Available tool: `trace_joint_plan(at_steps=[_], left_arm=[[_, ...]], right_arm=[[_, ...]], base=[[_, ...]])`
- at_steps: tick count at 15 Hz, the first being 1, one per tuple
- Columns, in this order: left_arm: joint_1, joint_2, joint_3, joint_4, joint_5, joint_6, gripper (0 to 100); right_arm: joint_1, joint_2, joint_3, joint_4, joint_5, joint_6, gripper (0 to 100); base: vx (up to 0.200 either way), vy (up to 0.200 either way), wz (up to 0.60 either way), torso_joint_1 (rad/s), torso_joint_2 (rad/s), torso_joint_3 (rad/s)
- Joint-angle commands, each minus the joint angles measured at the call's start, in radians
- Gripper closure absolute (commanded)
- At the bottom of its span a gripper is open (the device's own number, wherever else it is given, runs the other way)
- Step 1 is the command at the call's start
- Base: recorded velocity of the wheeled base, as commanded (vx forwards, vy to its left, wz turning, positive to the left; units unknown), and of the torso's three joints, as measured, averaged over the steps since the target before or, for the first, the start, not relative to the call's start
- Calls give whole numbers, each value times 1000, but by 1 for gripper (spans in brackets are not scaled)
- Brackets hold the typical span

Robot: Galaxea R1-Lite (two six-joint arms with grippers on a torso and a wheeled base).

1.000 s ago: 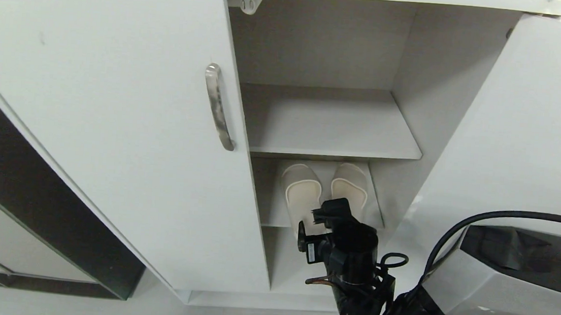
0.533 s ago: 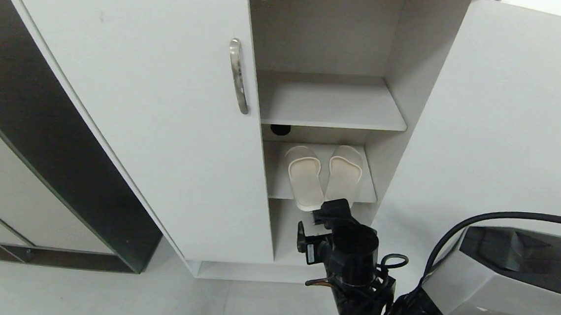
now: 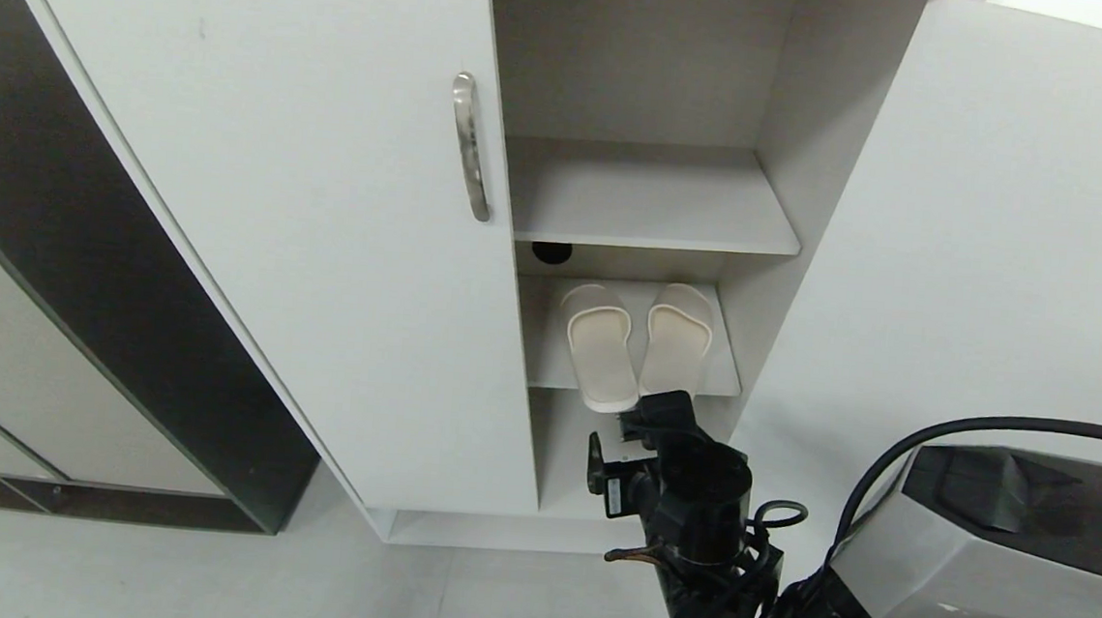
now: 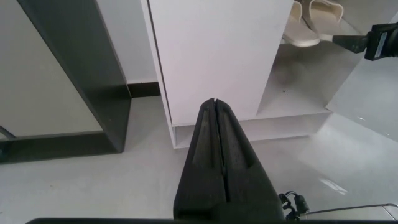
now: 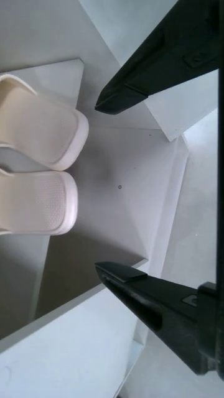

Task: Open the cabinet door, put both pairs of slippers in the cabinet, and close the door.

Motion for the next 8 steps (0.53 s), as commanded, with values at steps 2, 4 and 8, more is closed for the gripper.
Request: trace_joint_plan(at_steps=[2,4,8], left_arm=[[0,1,0,0,0,0,100],[0,1,0,0,0,0,100],[0,1,0,0,0,0,100]], right_arm=[[1,-1,0,-1,-2,-2,0],[2,-1,-2,-1,-2,-2,0],[1,0,-2,-1,-2,-2,0]], base=[[0,0,0,0,0,0],[0,0,0,2,2,132],[0,0,0,4,0,193]])
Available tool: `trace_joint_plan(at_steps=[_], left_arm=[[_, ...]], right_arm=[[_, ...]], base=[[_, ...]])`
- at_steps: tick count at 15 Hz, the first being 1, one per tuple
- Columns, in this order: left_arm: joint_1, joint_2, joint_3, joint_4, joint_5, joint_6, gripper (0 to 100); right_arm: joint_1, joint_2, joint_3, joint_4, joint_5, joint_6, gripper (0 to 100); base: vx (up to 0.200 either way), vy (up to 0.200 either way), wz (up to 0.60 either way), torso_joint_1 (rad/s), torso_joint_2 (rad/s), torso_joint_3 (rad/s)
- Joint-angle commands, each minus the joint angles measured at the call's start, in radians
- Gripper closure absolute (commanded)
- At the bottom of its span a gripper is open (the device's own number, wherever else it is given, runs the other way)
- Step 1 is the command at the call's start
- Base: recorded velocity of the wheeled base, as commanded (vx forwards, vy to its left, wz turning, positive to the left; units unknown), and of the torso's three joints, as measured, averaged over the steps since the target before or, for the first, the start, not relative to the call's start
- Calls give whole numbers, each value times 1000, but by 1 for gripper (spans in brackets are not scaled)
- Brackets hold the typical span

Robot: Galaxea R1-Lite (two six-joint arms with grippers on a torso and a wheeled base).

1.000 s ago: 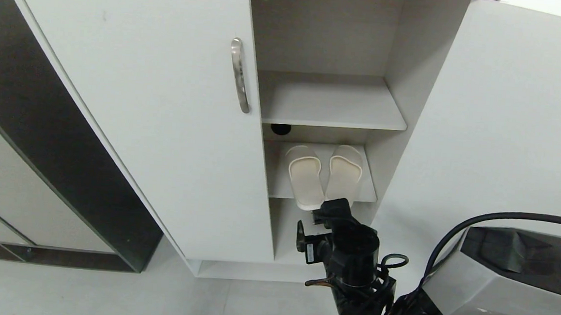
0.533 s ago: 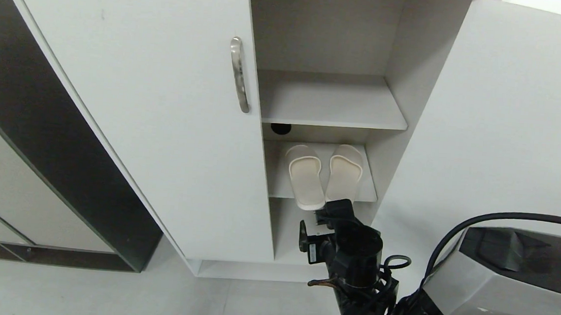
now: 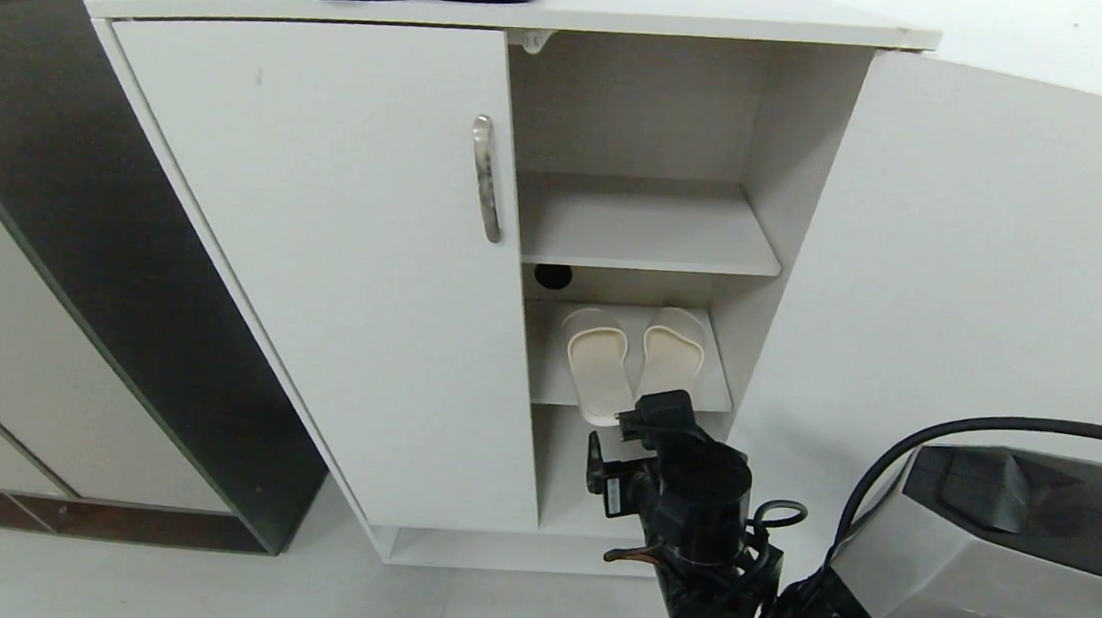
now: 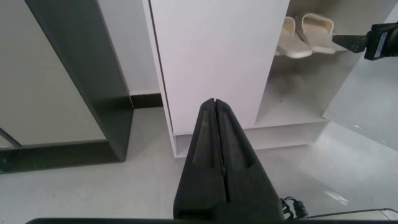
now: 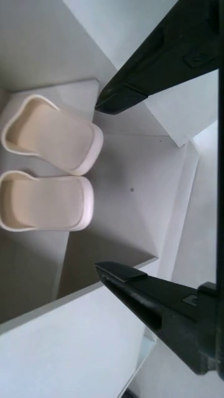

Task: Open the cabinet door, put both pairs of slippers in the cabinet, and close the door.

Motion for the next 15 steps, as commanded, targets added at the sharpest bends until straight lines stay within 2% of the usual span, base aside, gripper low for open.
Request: trace_joint_plan(at_steps=[1,6,8,14,15], left_arm=[[0,1,0,0,0,0,100],[0,1,0,-2,0,3,100],[0,1,0,-2,0,5,100],[0,1,0,0,0,3,100],[0,1,0,0,0,1,100]], right_arm=[[-1,0,0,-1,0,0,0],[-4,-3,3,-8,1,0,0],[14,-50,57,-13,16,0,0],[10,-126,170,-11,84,0,0],[6,-124,178,-13,93,0,0]], base=[[0,0,0,-2,2,203],[0,0,0,4,4,201],[0,0,0,5,-2,154],[0,0,0,1,0,8],[0,200,0,2,2,7]])
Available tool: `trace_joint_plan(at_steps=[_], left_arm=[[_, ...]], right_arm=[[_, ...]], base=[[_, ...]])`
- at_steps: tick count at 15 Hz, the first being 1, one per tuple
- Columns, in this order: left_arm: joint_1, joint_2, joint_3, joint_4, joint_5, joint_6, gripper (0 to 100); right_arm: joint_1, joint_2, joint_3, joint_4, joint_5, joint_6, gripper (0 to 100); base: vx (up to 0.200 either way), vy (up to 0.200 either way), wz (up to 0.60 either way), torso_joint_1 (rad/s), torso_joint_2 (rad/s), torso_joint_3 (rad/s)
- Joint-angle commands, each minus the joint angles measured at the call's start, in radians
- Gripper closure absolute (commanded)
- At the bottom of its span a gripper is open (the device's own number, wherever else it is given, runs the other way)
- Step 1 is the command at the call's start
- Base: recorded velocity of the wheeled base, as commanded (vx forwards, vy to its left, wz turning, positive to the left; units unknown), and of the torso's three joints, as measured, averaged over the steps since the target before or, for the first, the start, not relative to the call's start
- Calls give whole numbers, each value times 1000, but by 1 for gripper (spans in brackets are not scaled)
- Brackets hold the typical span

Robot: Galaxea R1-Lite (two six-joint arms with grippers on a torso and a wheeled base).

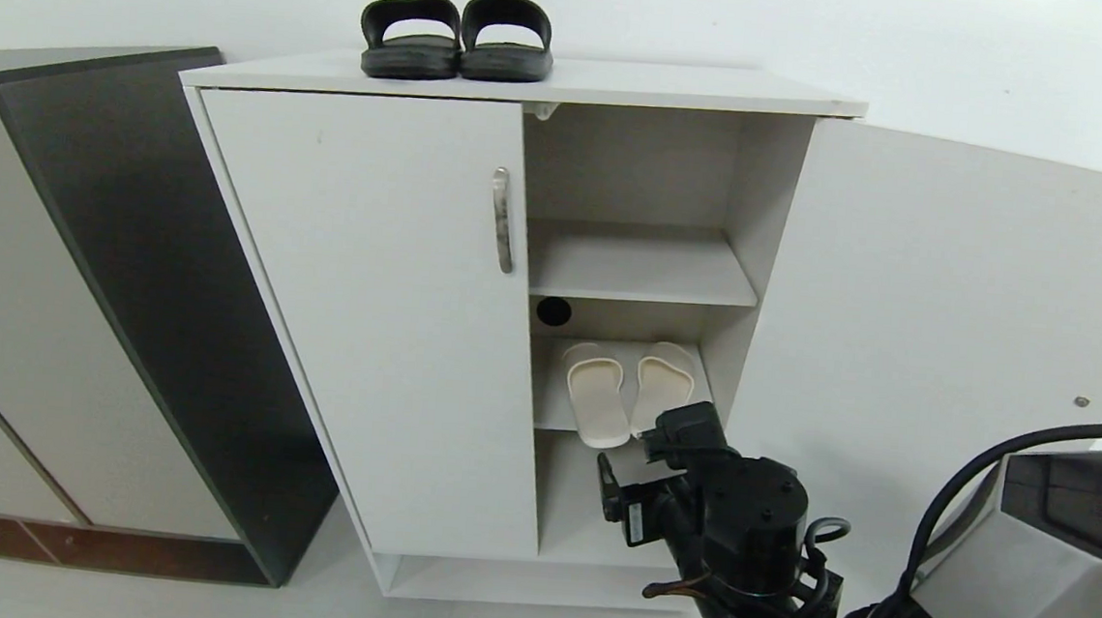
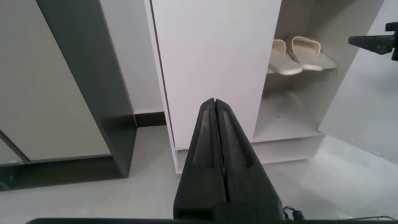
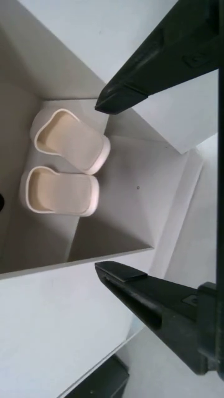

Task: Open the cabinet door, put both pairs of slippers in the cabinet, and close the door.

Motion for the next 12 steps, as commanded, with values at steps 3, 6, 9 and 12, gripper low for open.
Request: trace_joint_plan(at_steps=[3,6,9,12], left_arm=[[0,1,0,0,0,-1,100],[0,1,0,0,0,-1,100],[0,1,0,0,0,-1,100],[0,1,0,0,0,-1,100]], right_arm=[[-3,-11,25,-2,4,-2,0],[-3,-13,28,-3,4,-7,0],[-16,-10,36,-3,4,-28,0],[-16,-10,46,-2,4,-44,0]], base=[[0,200,0,2,7,2],[0,200,0,6,2,6],[0,200,0,2,2,4],[0,200,0,1,1,-1]])
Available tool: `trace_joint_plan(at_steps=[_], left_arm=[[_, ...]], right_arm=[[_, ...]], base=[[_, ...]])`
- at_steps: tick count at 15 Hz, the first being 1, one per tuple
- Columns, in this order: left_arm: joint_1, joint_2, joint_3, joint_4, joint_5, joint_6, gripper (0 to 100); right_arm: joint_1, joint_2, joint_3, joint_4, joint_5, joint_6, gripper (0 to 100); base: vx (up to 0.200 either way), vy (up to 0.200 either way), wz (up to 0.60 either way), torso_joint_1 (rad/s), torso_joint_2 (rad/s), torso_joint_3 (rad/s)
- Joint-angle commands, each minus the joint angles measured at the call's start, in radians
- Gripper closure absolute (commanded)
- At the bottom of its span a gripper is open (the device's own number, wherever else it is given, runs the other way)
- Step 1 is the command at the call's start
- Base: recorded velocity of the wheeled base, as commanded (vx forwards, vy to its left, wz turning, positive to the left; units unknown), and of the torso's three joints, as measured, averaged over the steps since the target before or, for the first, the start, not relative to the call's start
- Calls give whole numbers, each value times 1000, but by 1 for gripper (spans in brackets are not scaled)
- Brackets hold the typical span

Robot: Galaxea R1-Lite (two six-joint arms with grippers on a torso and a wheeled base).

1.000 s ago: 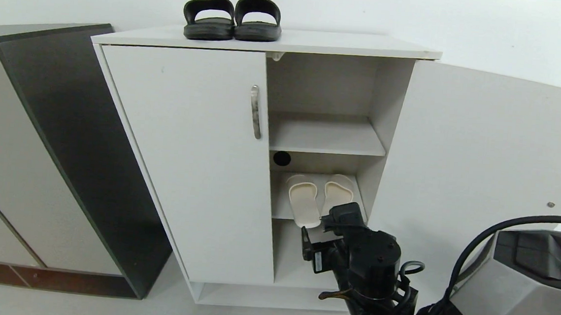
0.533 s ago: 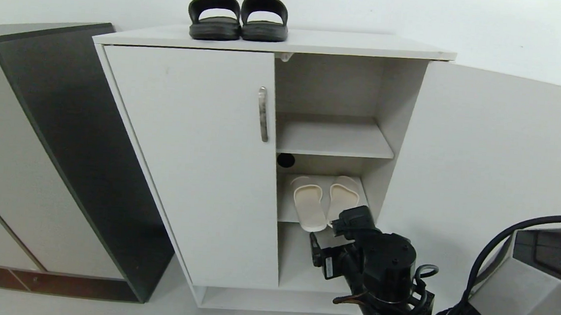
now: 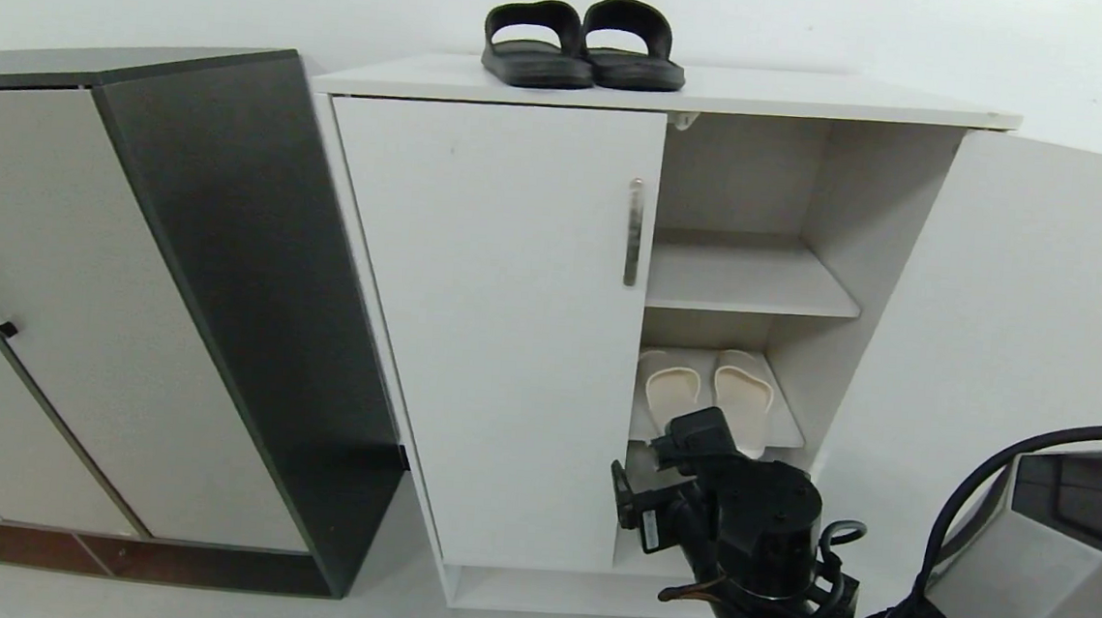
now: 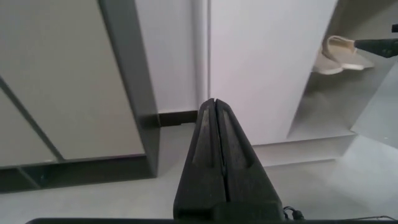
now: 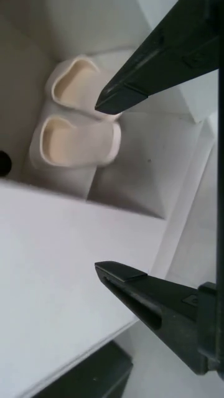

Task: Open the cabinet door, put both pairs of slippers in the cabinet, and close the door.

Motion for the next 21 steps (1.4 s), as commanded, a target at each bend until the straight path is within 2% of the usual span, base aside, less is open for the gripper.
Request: trace_joint_plan(at_steps=[1,2,21], left_arm=[[0,1,0,0,0,0,100],[0,1,0,0,0,0,100],[0,1,0,-2,0,-3,100]], right_arm=[[1,3,12,-1,0,-2,0],[1,6,12,-1,0,-2,0],[-1,18,23,-16,32,-4,0]], base=[[0,200,0,2,7,2],[0,200,0,-2,-2,12],[0,0,0,0,0,0]])
